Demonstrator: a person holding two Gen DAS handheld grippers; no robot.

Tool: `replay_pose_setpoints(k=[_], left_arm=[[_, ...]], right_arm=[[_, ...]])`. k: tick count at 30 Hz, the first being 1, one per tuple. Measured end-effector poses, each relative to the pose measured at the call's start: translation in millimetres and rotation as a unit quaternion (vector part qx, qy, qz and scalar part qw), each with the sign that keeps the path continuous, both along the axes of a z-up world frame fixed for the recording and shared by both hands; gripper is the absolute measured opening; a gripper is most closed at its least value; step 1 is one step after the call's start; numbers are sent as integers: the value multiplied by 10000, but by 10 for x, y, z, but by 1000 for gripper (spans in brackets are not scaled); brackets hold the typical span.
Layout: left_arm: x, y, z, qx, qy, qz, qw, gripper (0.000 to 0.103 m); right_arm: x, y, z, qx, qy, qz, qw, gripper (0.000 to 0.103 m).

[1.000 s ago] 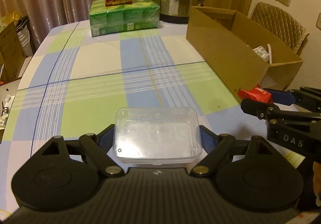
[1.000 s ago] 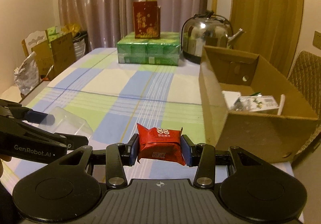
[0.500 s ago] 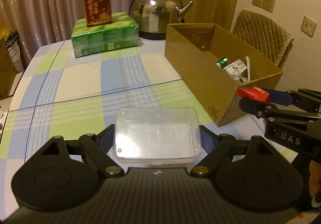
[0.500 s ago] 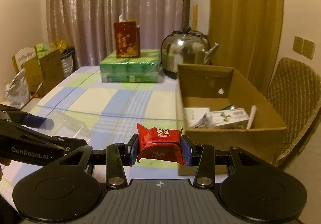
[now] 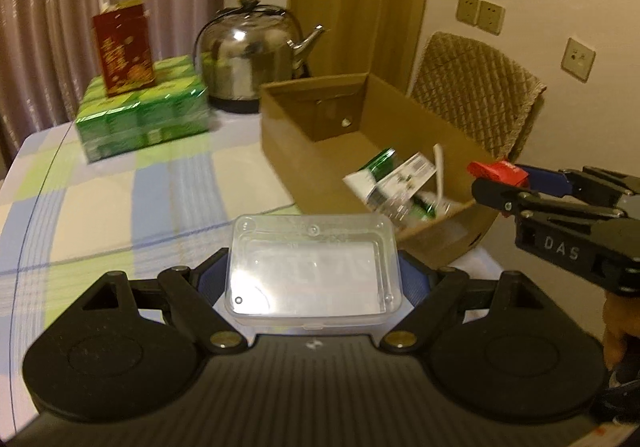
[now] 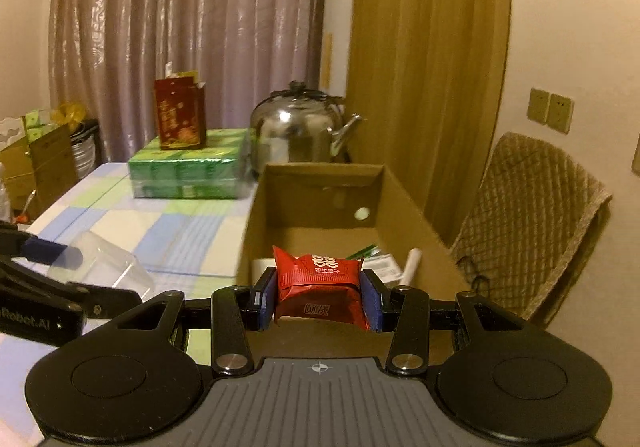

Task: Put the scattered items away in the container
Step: 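Lift and carry the clear container and red packet over the cardboard box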

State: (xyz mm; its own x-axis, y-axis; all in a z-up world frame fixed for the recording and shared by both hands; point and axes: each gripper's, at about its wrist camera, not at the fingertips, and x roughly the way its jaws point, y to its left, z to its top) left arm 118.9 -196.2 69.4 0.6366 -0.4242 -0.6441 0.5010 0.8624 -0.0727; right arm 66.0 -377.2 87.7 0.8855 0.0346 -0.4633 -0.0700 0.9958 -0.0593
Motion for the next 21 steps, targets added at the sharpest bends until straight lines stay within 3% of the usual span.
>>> replay_pose_setpoints(k=[11,21], left_arm=[[443,-562,159,-152,-18,-312,9994,83],[851,-888,102,-115,52,-451,9989,83]], right_arm=[[409,-377,56,16,-3,-106,9999,41],[865,-636,59,191,127,-164,9996,41]])
